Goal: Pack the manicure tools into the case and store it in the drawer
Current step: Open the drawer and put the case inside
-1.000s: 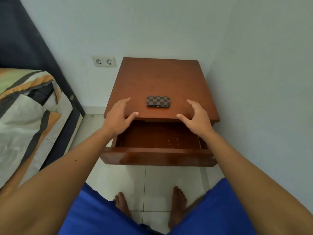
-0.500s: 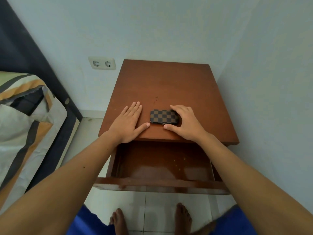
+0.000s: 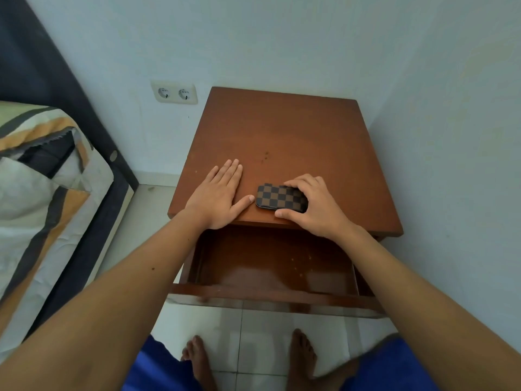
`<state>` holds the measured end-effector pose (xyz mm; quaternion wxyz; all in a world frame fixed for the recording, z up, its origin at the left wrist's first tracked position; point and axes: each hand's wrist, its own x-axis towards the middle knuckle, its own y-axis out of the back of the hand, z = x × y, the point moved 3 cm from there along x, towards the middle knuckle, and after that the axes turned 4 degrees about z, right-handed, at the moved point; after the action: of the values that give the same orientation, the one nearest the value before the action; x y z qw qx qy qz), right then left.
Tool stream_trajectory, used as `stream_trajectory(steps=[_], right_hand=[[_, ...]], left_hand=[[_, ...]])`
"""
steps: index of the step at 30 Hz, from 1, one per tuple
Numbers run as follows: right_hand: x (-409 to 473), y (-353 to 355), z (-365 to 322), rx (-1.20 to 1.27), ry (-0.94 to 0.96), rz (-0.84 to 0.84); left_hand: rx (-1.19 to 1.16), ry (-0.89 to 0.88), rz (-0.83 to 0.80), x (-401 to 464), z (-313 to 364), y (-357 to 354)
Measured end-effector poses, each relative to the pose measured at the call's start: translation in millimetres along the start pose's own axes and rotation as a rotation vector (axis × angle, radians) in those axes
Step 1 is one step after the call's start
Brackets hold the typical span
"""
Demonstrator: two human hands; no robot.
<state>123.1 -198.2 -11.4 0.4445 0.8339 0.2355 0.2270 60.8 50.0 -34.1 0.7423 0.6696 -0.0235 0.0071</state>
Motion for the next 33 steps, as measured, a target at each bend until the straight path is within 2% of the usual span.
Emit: stream_trajectory(steps=[12,24,33], right_hand=[[-90.3,-5.9,-22.3,0.086,0.133,-0.054],[-73.8,-66.3,-0.5,0.011,0.085,-0.408],[-51.4,-107.2,20.2,-0.117,0.013,-0.613]], left_hand=[[-0.004,-0.006,-0.011,-2.8,1.6,5.0],[-0.007,-0.011,0.010,-1.7,-0.2,2.4],[-0.013,-0.019,0.014,1.5,-3.1,1.1]])
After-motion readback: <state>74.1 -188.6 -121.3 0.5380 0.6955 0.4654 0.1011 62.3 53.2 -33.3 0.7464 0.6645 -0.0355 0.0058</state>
